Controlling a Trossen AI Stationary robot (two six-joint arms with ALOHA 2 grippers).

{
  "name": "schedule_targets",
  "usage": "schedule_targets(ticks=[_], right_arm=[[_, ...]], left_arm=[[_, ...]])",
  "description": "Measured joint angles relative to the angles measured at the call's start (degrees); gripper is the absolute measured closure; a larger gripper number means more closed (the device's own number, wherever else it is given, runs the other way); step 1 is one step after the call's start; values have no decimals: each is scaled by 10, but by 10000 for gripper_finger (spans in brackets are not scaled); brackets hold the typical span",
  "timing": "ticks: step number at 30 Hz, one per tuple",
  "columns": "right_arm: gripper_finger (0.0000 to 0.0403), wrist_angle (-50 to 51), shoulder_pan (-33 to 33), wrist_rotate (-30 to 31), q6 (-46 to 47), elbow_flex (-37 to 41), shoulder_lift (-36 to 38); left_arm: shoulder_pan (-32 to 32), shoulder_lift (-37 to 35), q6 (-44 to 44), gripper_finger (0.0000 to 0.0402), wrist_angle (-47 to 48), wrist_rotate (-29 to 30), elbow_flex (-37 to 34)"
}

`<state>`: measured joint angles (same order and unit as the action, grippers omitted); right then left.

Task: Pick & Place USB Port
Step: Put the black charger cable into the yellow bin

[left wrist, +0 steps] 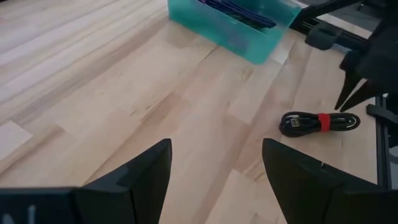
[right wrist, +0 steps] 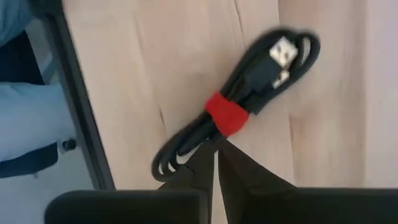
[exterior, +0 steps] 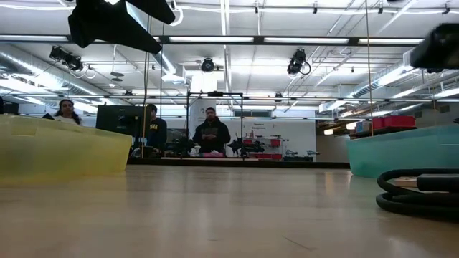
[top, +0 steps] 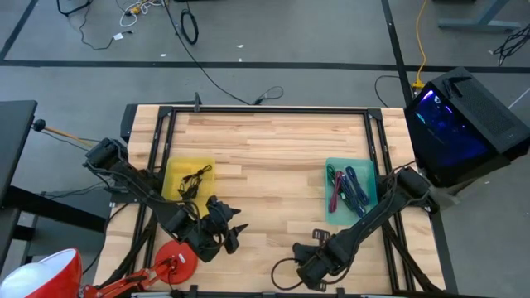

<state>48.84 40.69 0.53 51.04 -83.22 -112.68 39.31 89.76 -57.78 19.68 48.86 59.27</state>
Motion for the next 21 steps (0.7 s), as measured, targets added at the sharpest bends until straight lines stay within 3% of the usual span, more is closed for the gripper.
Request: schedule_targets(ticks=[10,21], right_arm=[[380,-92,-1,-45,16,62,1],[380,-69,-31,-60,-5,65,3]], left_arm=[[0,0,-1,147,-1,0,0],[0,0,-1,147,-2,0,0]])
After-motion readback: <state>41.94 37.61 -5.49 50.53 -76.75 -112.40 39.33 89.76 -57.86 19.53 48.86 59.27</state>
